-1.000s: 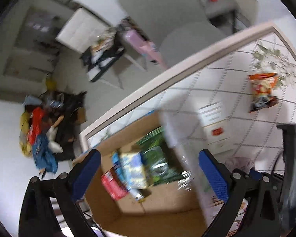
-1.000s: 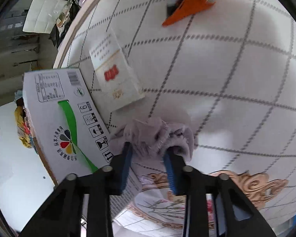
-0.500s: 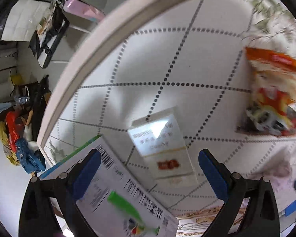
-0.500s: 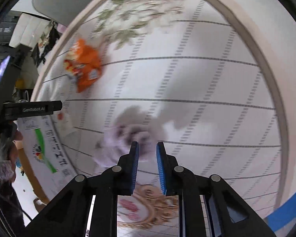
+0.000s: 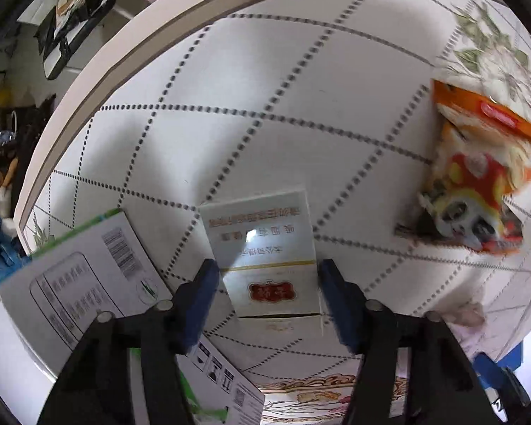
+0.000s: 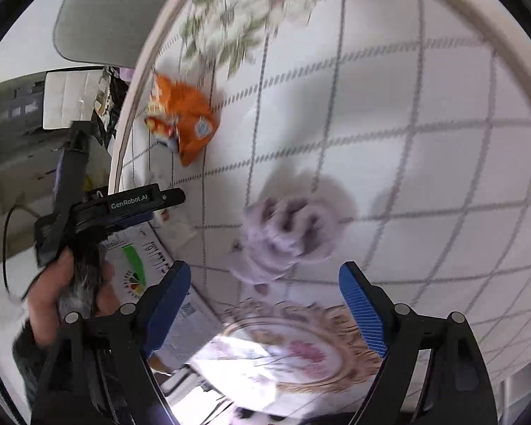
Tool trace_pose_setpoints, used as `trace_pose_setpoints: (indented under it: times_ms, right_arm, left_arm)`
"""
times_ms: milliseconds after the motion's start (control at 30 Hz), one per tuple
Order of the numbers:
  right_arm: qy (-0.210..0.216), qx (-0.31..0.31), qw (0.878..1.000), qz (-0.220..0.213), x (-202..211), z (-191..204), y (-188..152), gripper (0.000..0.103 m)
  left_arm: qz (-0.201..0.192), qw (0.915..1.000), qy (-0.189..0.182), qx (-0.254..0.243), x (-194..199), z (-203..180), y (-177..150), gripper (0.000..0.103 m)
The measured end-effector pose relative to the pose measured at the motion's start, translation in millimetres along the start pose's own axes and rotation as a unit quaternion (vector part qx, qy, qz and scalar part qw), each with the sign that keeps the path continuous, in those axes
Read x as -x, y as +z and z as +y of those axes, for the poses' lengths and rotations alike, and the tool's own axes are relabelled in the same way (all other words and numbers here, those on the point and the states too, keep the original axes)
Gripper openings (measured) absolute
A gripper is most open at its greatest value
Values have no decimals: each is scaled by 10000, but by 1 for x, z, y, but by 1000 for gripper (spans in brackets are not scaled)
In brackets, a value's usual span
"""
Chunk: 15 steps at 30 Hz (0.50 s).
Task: Organize soft objects
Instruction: 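Grasp the white box with the left tool while the right tool grasps the lavender cloth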
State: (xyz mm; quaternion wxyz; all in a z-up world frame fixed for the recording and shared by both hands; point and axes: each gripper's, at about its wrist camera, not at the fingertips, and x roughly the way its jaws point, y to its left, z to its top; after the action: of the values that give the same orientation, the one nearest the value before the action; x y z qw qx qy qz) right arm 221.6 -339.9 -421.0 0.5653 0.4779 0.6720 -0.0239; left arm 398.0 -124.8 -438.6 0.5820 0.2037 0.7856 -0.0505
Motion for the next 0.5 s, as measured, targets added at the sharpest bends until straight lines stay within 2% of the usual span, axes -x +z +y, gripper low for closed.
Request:
trace_pose_setpoints:
  times_ms: [67, 167, 200, 233, 300, 367, 400, 500]
  right_arm:
    - [26, -235, 9997, 98, -22, 4, 0, 88]
    - [-254, -247, 9994, 38, -47, 18, 3, 84]
    - [-448, -155, 9989, 25, -51, 24, 3, 74]
    - [-720, -55, 9974, 36, -57, 31, 3, 57]
    - [-889, 76, 9960, 22, -62, 38, 3, 52]
    - [-1258, 376, 9913, -75, -59, 45, 0, 47]
    - [-1433, 523, 9882, -133, -55, 47, 0, 38]
    - [-1904, 908, 9774, -169, -46, 44, -1, 38]
  left_arm:
    - [-121, 9996, 222, -145, -2, -6, -10, 56]
    - [-174, 9994, 256, -172, -7, -10, -23, 56]
    - [-190, 9994, 245, -171, -9, -11, -27, 56]
    - [-197, 9994, 242, -158, -10, -12, -30, 56]
    - [-183, 9995, 225, -136, -13, -12, -36, 56]
    - [-149, 9996, 193, -131, -12, -12, -37, 56]
    - [-130, 9997, 159, -138, -14, -13, -40, 56]
    - [-213, 9992, 267, -203, -17, -21, -54, 56]
